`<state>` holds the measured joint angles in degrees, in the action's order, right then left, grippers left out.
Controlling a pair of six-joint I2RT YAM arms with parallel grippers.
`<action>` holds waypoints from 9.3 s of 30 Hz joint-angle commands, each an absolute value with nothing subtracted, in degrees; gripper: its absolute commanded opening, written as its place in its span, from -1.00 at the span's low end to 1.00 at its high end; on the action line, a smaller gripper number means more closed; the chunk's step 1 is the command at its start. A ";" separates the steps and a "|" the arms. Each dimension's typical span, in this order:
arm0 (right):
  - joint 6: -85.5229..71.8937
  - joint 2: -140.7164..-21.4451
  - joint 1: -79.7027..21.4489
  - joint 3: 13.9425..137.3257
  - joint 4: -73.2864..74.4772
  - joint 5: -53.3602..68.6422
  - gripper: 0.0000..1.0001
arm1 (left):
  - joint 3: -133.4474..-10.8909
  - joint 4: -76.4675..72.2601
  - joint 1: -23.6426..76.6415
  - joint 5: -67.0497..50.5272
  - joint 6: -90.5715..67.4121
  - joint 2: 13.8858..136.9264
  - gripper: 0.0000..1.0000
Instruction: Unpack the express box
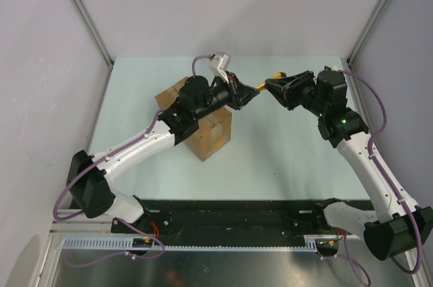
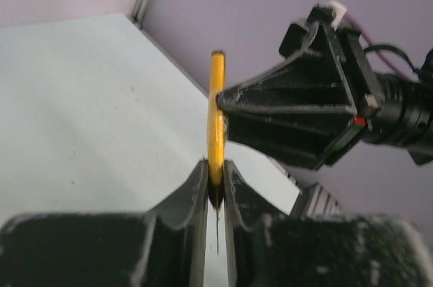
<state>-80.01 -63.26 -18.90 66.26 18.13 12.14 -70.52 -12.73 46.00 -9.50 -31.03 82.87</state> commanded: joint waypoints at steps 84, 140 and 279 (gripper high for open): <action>-65.04 -64.69 -18.19 67.94 -25.23 48.25 0.08 | -68.29 -20.13 37.18 -33.14 -56.78 72.51 -1.00; -28.83 -77.08 -23.20 67.94 15.47 0.88 -1.00 | -62.05 16.97 -2.46 -4.05 -43.67 76.37 0.88; -1.14 -95.10 -45.44 71.28 -21.09 -19.95 -1.00 | -70.75 6.06 20.74 -17.84 -16.70 94.66 0.15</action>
<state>-2.20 -93.86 -45.06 68.38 -18.44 -17.12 -71.57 4.95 20.86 -17.21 -16.93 95.79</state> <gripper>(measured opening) 0.163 0.579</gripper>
